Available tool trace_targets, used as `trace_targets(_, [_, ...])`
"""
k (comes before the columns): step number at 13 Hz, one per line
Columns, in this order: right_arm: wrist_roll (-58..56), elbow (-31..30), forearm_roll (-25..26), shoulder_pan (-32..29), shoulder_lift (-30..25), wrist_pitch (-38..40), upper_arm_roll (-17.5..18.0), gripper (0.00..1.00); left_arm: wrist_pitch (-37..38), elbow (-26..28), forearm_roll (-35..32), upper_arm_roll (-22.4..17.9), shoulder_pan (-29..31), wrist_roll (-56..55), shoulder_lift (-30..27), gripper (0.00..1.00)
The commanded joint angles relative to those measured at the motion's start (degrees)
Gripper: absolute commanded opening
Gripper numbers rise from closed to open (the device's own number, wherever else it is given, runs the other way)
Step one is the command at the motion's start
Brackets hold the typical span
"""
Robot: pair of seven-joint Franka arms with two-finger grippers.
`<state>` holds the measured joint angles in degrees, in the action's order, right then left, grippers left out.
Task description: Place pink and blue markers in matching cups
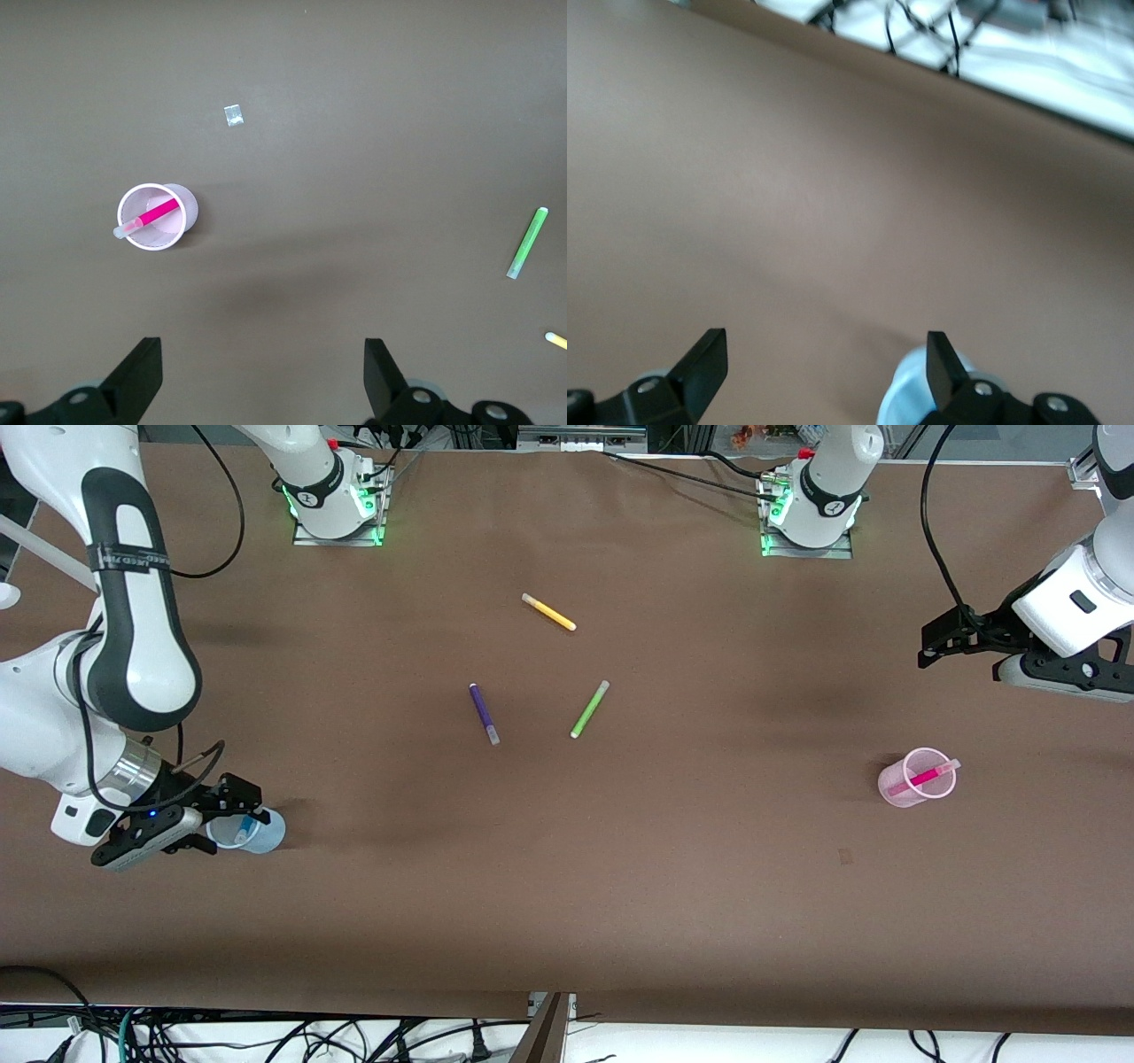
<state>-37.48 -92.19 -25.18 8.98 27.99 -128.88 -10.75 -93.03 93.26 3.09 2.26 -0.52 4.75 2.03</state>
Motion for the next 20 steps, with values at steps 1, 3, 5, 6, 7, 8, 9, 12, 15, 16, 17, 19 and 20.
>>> trace_targets(1, [17.37,-0.44,9.23,-0.72,-3.46,7.12,2.56,0.99,-0.58,1.4,0.51,0.11,0.26,1.05,-1.42,1.0])
trace_targets(3, [28.29,-0.97,12.34,-1.24,-5.83,14.58,3.36,1.0,-0.49,1.31,0.51,0.11,0.26,1.05,-1.42,1.0])
trace_targets(5, [36.74,-1.93,12.61,-1.42,-8.55,21.54,3.36,1.0,-0.4,1.4,0.51,0.11,0.26,0.96,-1.42,1.0])
trace_targets(6, [40.26,-3.07,14.0,-1.77,-10.57,23.92,3.45,1.0,-0.49,1.31,0.51,0.11,0.26,0.96,-1.42,1.0])
trace_targets(7, [43.51,-3.69,16.19,-1.77,-12.5,26.55,3.89,1.0,-0.49,1.39,0.51,0.11,0.35,1.05,-1.42,1.0])
trace_targets(8, [46.42,-3.96,18.56,-2.12,-14.35,29.71,5.28,0.99,-0.49,1.31,0.51,0.02,0.26,1.05,-1.42,1.0])
trace_targets(9, [48.19,-3.96,19.63,-2.91,-15.93,32.96,6.43,1.0,-0.49,1.39,0.51,-0.15,-0.09,0.96,-1.42,1.0])
trace_targets(12, [47.5,-4.05,19.9,-4.75,-20.59,36.68,7.14,1.0,-0.4,1.4,0.51,-0.51,-0.53,0.96,-1.42,1.0])
trace_targets(15, [47.59,-2.73,24.79,-6.96,-26.04,43.0,7.06,1.0,-0.49,1.31,0.51,0.02,0.26,0.96,-1.42,1.0])
trace_targets(16, [47.07,-1.94,29.0,-6.96,-26.32,45.28,7.23,1.0,-0.49,1.31,0.51,0.02,0.26,0.96,-1.42,1.0])
trace_targets(17, [46.02,-1.33,30.26,-6.96,-27.1,47.04,8.54,1.0,-0.49,1.31,0.51,0.02,0.26,0.96,-1.42,1.0])
trace_targets(19, [38.14,-0.09,30.62,-6.96,-28.51,48.11,10.04,1.0,-0.4,1.31,0.51,-0.33,0.35,1.05,-1.5,1.0])
trace_targets(20, [34.7,0.69,30.71,-7.04,-28.52,48.55,10.74,1.0,0.91,1.31,0.51,-0.5,0.43,0.96,-1.59,1.0])
